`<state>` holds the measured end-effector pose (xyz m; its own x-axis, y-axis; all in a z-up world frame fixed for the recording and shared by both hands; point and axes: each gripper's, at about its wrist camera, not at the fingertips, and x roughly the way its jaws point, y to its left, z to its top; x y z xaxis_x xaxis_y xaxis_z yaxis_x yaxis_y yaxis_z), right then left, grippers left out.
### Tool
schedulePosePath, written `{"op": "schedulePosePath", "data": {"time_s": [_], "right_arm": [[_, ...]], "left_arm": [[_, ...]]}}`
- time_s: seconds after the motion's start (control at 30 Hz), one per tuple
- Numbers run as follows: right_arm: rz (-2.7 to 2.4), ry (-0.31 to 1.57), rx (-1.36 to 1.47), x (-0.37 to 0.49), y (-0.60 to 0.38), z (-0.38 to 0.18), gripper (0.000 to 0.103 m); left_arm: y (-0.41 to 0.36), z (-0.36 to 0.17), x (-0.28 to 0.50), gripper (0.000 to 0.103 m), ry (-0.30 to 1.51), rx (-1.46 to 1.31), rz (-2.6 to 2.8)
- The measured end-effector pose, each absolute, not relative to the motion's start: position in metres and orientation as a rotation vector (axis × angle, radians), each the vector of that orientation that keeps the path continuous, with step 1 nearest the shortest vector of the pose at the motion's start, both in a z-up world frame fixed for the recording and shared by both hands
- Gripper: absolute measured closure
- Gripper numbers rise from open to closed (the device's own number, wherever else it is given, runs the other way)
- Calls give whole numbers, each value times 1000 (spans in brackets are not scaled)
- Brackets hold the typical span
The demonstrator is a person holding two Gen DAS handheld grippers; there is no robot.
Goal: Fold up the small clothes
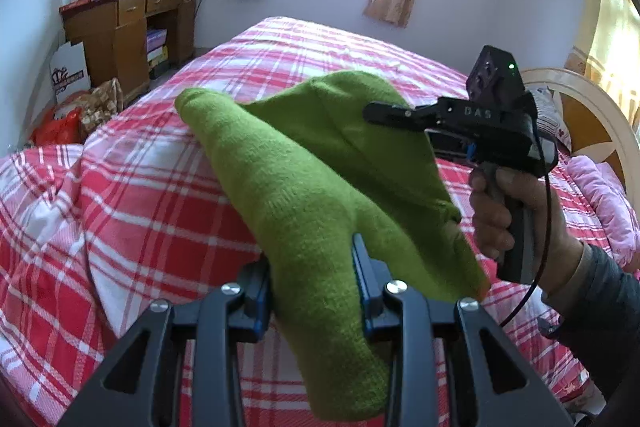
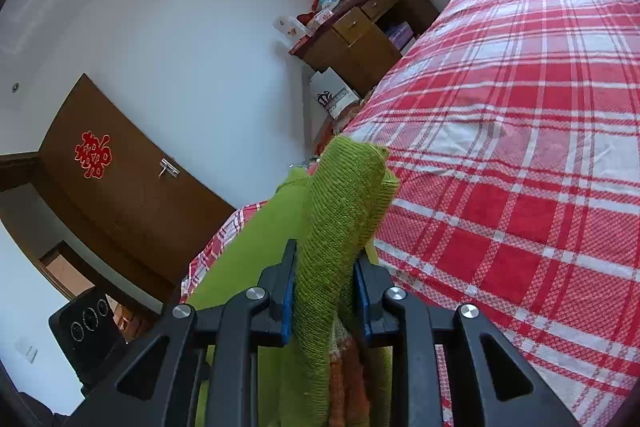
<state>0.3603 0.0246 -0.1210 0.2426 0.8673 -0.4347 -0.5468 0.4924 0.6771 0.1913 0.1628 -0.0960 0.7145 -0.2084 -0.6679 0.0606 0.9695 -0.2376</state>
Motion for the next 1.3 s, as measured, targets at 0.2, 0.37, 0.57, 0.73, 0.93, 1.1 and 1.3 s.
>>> {"op": "schedulePosePath", "data": {"time_s": [0.2, 0.37, 0.57, 0.73, 0.93, 1.1, 1.3], "right_arm": [[995, 893, 427, 363, 25, -126, 78], [979, 903, 439, 364, 26, -130, 78], [940, 920, 456, 368, 24, -138, 78], [908, 938, 469, 371, 19, -150, 78], [825, 974, 371, 371, 27, -155, 77], [792, 957, 355, 366, 23, -152, 61], [718, 832, 285, 330, 8, -117, 54]], "left_arm": [[165, -104, 185, 67, 785, -194, -144], [167, -112, 181, 64, 805, -210, -137], [169, -120, 177, 55, 825, -218, -112], [164, -123, 172, 46, 810, -190, -78], [157, -114, 164, 42, 782, -120, -32], [159, -75, 154, 21, 648, -48, 67], [186, -84, 182, 19, 694, -112, 110]]}}
